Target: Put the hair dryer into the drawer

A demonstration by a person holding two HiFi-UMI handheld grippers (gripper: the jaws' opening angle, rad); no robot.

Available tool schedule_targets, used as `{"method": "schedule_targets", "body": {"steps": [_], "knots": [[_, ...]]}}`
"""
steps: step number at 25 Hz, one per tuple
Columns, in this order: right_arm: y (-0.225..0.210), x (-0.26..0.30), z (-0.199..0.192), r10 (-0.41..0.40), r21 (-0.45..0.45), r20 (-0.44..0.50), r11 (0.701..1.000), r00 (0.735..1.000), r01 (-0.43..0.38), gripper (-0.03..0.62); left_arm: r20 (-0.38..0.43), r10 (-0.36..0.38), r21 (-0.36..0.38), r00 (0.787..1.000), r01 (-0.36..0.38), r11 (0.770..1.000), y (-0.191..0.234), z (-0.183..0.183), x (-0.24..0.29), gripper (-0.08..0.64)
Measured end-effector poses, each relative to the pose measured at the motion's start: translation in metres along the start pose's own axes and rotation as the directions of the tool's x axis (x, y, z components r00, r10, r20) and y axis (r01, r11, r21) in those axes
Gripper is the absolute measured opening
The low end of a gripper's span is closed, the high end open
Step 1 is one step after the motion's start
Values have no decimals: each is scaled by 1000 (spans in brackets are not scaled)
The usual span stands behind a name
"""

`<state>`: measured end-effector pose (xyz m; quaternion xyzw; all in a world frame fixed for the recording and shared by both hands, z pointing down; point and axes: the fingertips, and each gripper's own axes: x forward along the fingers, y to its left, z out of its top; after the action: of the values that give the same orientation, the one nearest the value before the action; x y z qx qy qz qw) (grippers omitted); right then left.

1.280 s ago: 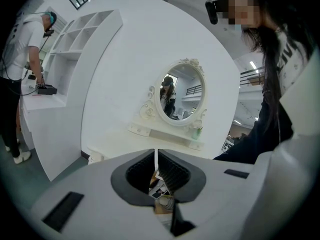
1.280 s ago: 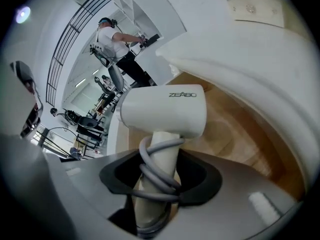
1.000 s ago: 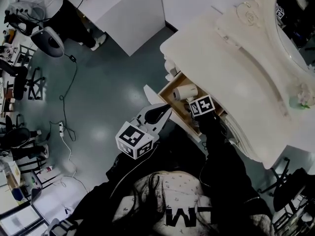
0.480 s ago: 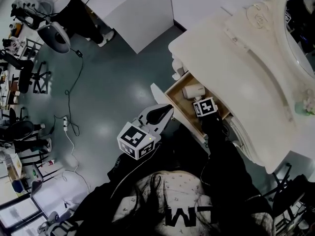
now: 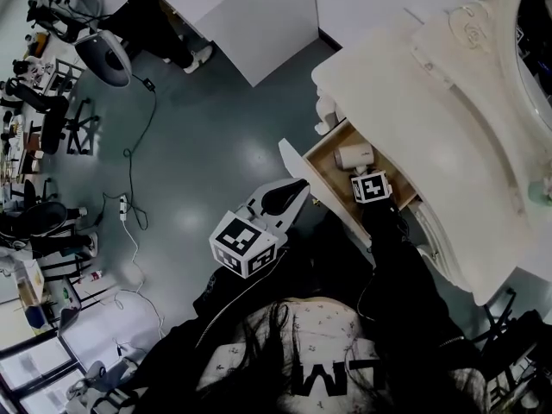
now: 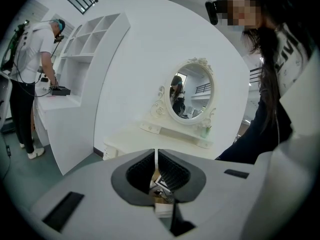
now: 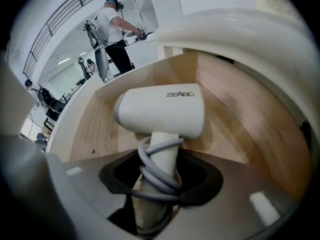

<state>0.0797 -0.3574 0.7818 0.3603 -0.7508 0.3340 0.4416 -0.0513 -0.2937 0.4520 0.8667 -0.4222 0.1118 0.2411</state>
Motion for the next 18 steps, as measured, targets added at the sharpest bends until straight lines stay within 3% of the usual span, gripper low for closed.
{"method": "schedule_targets", "body": {"steps": [2,5,7,13,18], "knots": [[3,0,2,12,11,4,1000,1000,-12,225,0,-6,1,1000,6,1000,0,0,-1,6],[8,-3,3,44,31,9,999,999,-45,285,3,-20,3,1000,20,1000,-2,-1,-2,5],[10,-11,6,59,69,29,996,998,-61,284,6,-22,3,1000,22,1000,0,-1,-4,5],[8,-54,21,89,149,141,983,986,-110,284,22,-36,8,999,36,999,2,1,-9,6],[23,-105,37,114,181,277,969,954,-168,283,35,-72,22,997,71,997,1,4,-14,5]]}}
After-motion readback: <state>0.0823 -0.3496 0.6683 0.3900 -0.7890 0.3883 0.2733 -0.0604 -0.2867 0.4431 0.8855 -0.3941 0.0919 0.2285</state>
